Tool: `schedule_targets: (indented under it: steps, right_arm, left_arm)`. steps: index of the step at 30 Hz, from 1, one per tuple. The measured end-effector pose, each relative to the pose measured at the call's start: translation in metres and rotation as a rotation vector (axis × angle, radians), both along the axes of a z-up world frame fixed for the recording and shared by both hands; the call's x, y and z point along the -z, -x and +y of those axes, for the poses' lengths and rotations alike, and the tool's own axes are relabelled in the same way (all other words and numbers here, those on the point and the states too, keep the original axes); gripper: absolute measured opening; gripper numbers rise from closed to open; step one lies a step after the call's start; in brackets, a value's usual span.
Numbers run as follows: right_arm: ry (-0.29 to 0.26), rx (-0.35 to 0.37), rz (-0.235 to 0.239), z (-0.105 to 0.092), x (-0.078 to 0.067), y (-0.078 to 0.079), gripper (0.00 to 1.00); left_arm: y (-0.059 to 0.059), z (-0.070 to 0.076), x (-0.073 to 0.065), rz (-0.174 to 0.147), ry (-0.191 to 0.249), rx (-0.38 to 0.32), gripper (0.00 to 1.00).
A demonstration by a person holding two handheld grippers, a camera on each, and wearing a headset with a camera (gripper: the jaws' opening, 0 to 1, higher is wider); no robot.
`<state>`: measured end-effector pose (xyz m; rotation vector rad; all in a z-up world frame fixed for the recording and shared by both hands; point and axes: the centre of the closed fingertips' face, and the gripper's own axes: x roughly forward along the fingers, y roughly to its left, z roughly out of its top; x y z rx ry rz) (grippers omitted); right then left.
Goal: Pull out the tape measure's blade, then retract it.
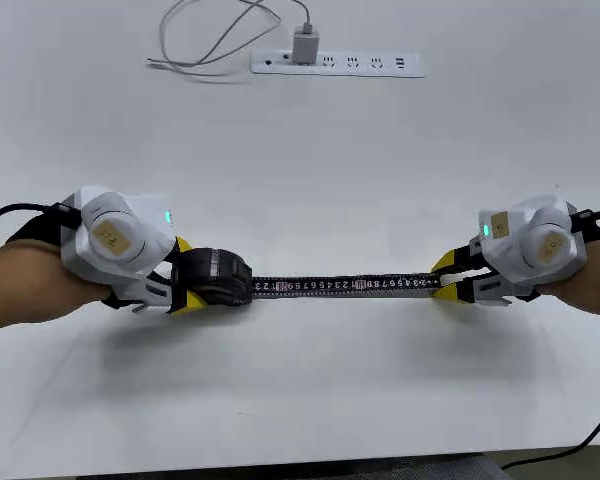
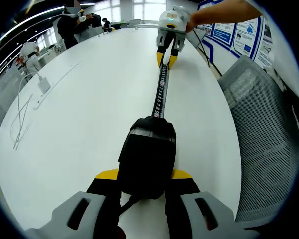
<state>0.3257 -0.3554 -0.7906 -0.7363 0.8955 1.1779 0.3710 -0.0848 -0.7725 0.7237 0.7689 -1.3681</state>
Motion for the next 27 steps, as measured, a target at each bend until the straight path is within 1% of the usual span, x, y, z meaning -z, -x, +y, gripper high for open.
schedule_targets:
  steps: [4,5,6,7,10,11,12,13,15,17,20,22,23,24,25,27]
  right_arm:
    - [0.01,-0.004,0.001,0.0,0.0,0.001,0.12]
    - [0.009,-0.015,0.003,0.0,-0.001,0.002,0.13]
    - [0.008,-0.004,0.009,0.001,-0.002,0.004,0.15]
    - [0.007,0.004,0.013,0.0,-0.002,0.004,0.17]
    - [0.005,0.018,0.012,-0.002,-0.005,0.004,0.19]
    - [-0.001,0.027,0.012,-0.003,-0.007,0.003,0.19]
    - [-0.002,0.029,0.012,-0.002,-0.007,0.004,0.2]
    - [-0.001,0.028,0.011,-0.003,-0.007,0.004,0.2]
    - [0.001,0.028,0.011,-0.003,-0.007,0.004,0.2]
    - [0.0,0.029,0.01,-0.002,-0.007,0.004,0.2]
    - [-0.006,0.042,0.013,-0.001,-0.007,0.004,0.21]
    - [-0.026,0.075,0.02,0.001,-0.009,0.002,0.24]
    - [-0.049,0.093,0.029,0.004,-0.011,0.002,0.24]
    - [-0.062,0.106,0.036,0.005,-0.009,0.001,0.25]
    - [-0.071,0.113,0.041,0.005,-0.009,0.0,0.25]
    - [-0.068,0.112,0.038,0.005,-0.008,0.002,0.26]
  left_arm:
    - [0.0,0.0,0.0,-0.003,0.0,-0.003,0.29]
    - [0.0,0.0,0.0,-0.006,0.0,0.002,0.3]
    - [0.0,0.0,0.0,-0.007,-0.001,0.002,0.3]
    - [0.0,0.0,-0.001,-0.004,0.0,-0.001,0.3]
    - [0.001,0.0,-0.001,0.004,0.001,-0.012,0.31]
    - [0.002,0.0,-0.001,0.01,0.002,-0.015,0.34]
    - [0.002,0.001,0.0,0.01,-0.002,-0.017,0.36]
    - [0.002,0.002,0.001,0.005,-0.007,-0.016,0.37]
    - [0.004,0.002,0.0,0.011,-0.003,-0.013,0.36]
    - [0.004,0.001,-0.001,0.009,0.0,-0.019,0.37]
    - [0.005,0.001,-0.002,0.025,0.011,-0.026,0.39]
    - [0.003,0.002,-0.004,0.029,0.023,-0.052,0.44]
    - [0.003,0.001,-0.006,0.035,0.045,-0.058,0.45]
    - [0.002,0.0,-0.008,0.034,0.053,-0.063,0.45]
    - [0.002,0.0,-0.008,0.035,0.057,-0.068,0.45]
    - [0.001,0.001,-0.008,0.035,0.056,-0.074,0.46]
